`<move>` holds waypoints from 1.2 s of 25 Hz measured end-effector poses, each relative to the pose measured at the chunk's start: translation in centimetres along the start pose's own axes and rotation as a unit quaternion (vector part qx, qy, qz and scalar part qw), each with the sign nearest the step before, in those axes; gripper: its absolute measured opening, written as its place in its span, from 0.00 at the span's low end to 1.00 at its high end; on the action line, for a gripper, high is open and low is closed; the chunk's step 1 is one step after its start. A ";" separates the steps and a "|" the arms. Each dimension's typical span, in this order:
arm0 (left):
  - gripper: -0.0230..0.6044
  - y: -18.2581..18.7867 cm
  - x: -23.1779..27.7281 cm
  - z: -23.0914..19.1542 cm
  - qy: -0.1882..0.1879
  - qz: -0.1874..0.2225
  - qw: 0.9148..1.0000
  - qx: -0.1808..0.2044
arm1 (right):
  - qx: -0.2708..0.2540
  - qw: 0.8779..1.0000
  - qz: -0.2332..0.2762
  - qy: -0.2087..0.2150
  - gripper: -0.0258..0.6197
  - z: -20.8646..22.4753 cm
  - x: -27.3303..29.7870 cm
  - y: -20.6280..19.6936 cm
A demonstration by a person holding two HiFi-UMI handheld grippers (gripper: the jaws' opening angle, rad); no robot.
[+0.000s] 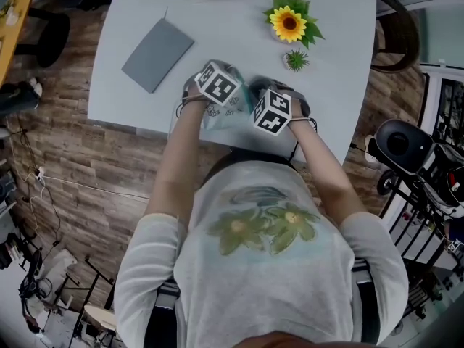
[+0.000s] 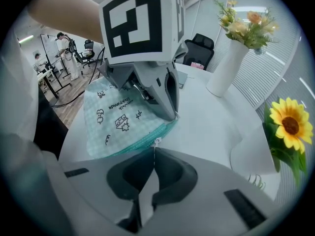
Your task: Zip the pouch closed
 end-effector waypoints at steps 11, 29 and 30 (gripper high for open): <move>0.07 -0.1 -0.1 0.0 0.006 0.003 1.000 0.002 | 0.018 1.000 -0.001 -0.003 0.07 -0.6 -0.3 -0.2; 0.07 0.0 0.0 0.0 0.020 0.008 1.000 0.003 | 0.009 1.000 0.003 0.008 0.07 -1.3 -0.8 -0.9; 0.07 0.0 0.0 0.0 0.022 0.009 1.000 0.003 | 0.010 1.000 0.003 0.011 0.07 -1.3 -0.8 -1.0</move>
Point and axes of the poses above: the fingertips, and each gripper's own axes: x forward along the fingers, z to its right, y out of its top, the point moved 1 cm from there along -x, backward along the fingers, and after that the axes turned 7 degrees about x, right-handed, at the moved point
